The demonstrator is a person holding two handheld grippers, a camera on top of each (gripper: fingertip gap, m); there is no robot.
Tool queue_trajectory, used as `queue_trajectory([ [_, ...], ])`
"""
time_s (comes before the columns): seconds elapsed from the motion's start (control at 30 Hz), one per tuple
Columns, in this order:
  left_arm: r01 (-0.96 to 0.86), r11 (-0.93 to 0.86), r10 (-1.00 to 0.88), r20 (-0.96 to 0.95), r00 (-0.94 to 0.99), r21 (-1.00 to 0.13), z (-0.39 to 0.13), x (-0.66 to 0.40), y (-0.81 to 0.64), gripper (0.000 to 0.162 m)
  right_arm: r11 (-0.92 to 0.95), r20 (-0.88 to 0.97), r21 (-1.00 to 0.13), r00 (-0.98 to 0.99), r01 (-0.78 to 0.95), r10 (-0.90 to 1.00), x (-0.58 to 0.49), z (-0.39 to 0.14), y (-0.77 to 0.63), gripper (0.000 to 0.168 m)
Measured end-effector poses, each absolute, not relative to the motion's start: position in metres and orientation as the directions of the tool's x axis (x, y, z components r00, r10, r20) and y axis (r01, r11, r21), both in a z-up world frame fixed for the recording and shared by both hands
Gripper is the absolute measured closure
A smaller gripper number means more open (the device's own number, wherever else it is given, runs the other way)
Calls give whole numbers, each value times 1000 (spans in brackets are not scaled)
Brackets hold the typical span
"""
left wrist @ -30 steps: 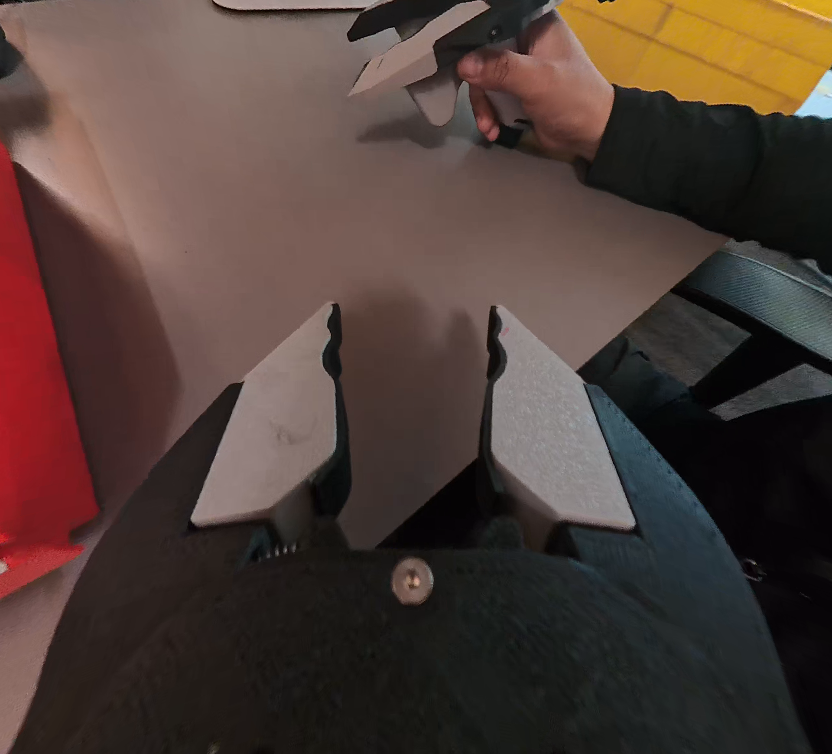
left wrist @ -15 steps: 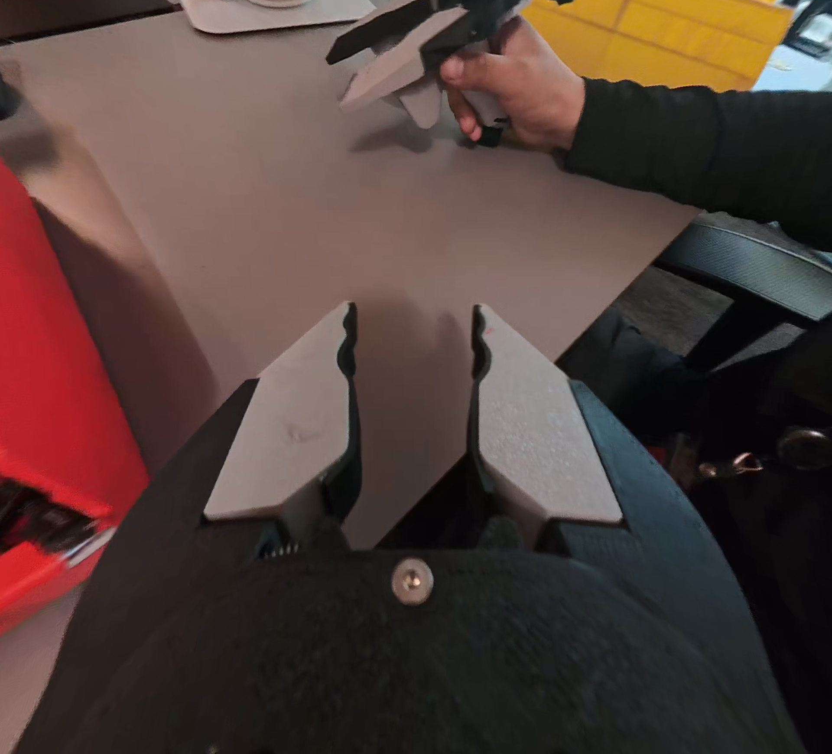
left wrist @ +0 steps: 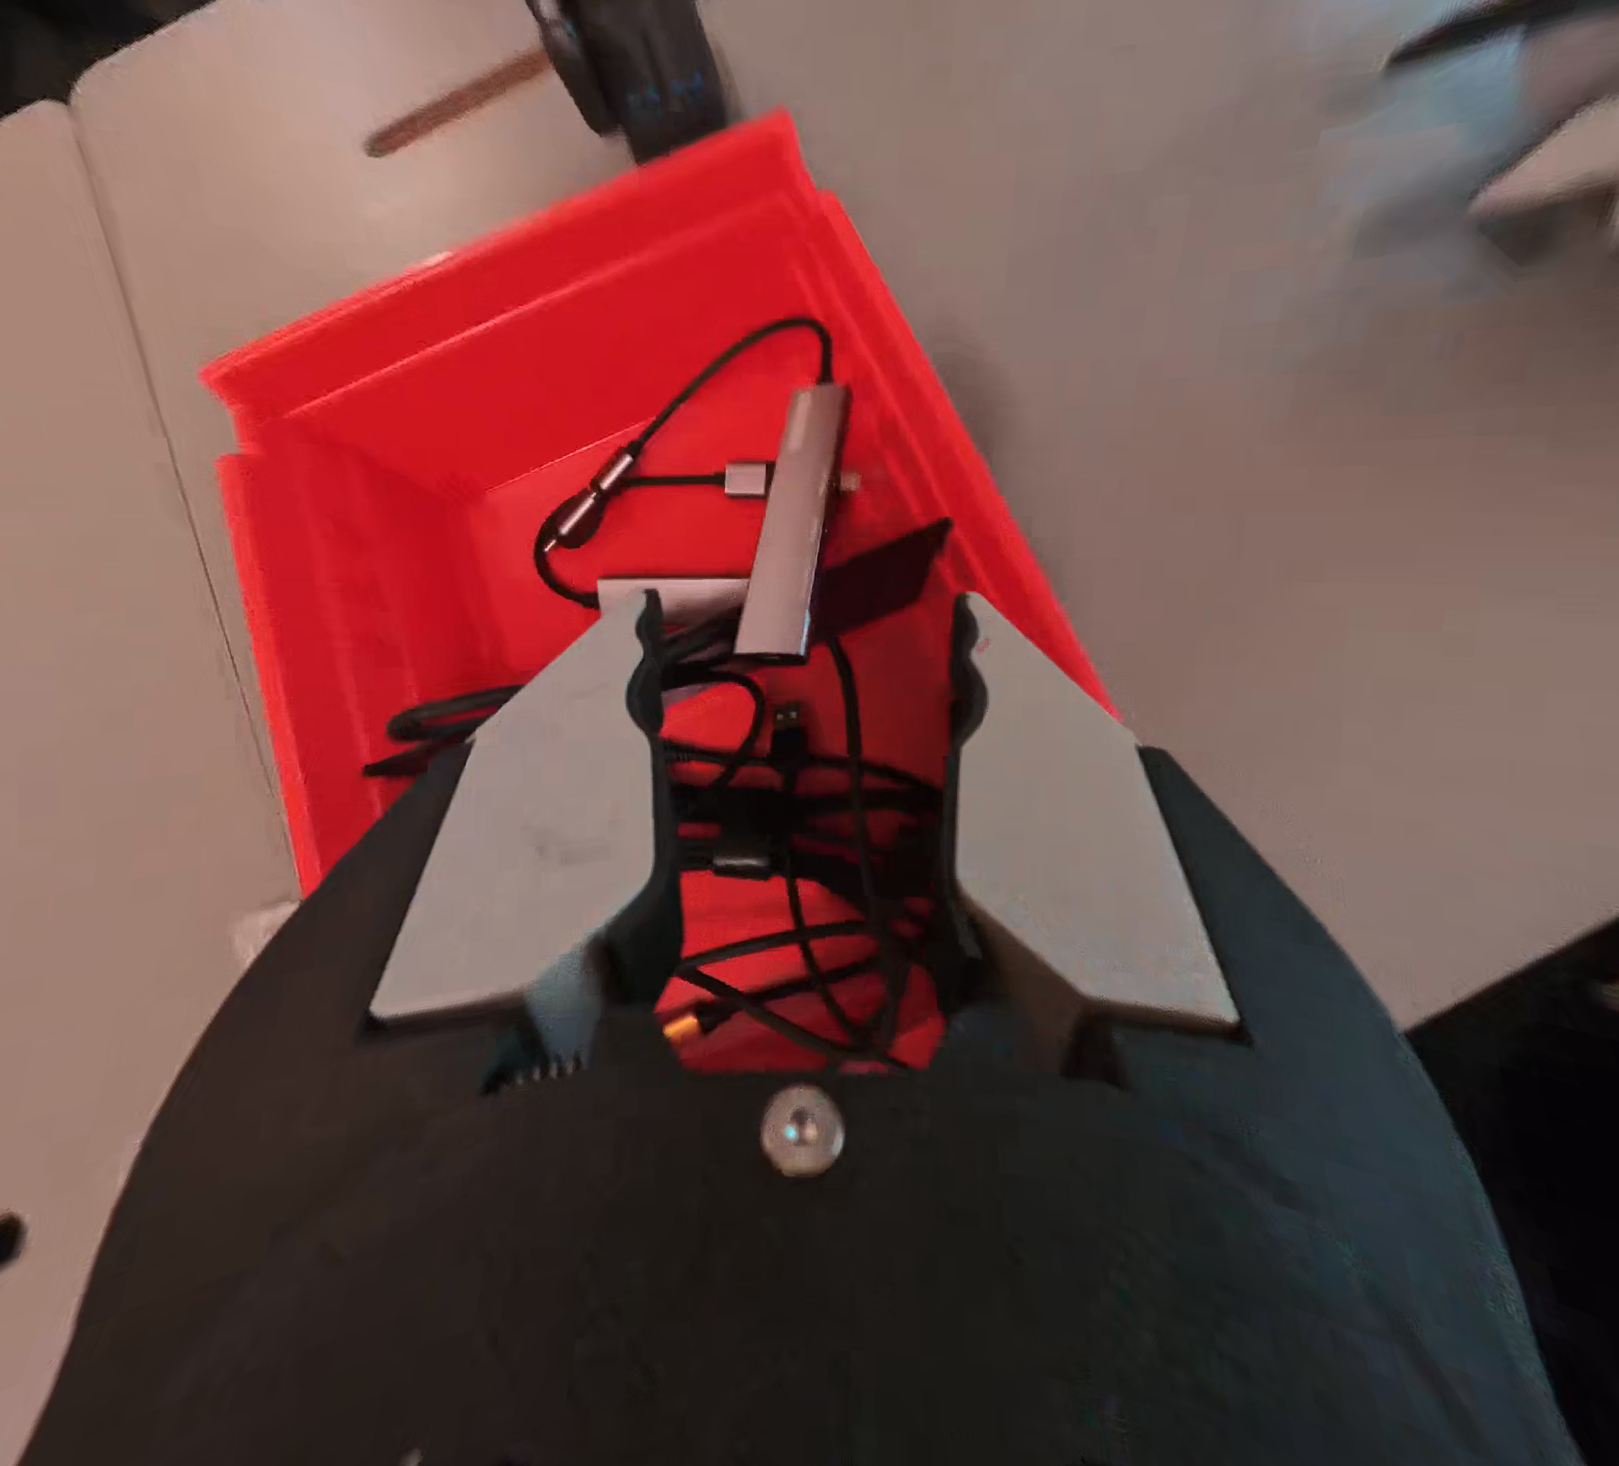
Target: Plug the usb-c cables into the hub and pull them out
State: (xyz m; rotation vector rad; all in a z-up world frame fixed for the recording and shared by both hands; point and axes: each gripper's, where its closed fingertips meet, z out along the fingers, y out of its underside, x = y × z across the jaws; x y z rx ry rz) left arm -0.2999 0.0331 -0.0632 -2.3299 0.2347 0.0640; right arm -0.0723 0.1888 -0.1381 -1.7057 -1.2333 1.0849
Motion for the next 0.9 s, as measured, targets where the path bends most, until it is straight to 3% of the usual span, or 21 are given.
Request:
queue_trajectory([
  [0.07, -335, -672, -245, -229, 942, -661, -82, -298, 40, 104, -277, -231, -909, 177, 311, 957, -71, -137, 191, 87],
  [0.23, -528, -702, -331, -436, 837, -479, -115, -307, 41, 103, -296, -252, -907, 175, 300, 952, -70, -136, 193, 89],
  [0.27, -555, -715, -340, -482, 807, -425, -121, -313, 40, 107, -292, -249, -908, 174, 302, 953, -70, -136, 193, 90],
  [0.33, -611, -695, -366, -545, 755, -379, -122, -314, 41, 132, -279, -234, -909, 174, 309, 956, -70, -137, 192, 92],
  [0.37, -629, -671, -362, -568, 739, -392, -116, -312, 44, 145, -273, -226, -909, 176, 316, 958, -70, -138, 192, 93],
  [0.5, -651, -634, -337, -609, 718, -416, -90, -313, 44, 154, -252, -200, -908, 180, 336, 963, -70, -140, 191, 97],
  [0.6, -655, -595, -213, -695, 687, -465, -51, -324, 46, 155, -245, -189, -907, 188, 344, 964, -70, -141, 191, 99],
  [0.73, -610, -491, -34, -686, 727, -622, 9, -312, 45, 155, -238, -176, -910, 202, 339, 963, -68, -140, 194, 100],
  [0.9, -624, -345, -7, -663, 749, -701, 49, -251, 53, 156, -226, -167, -930, 213, 290, 963, -62, -126, 200, 102],
])
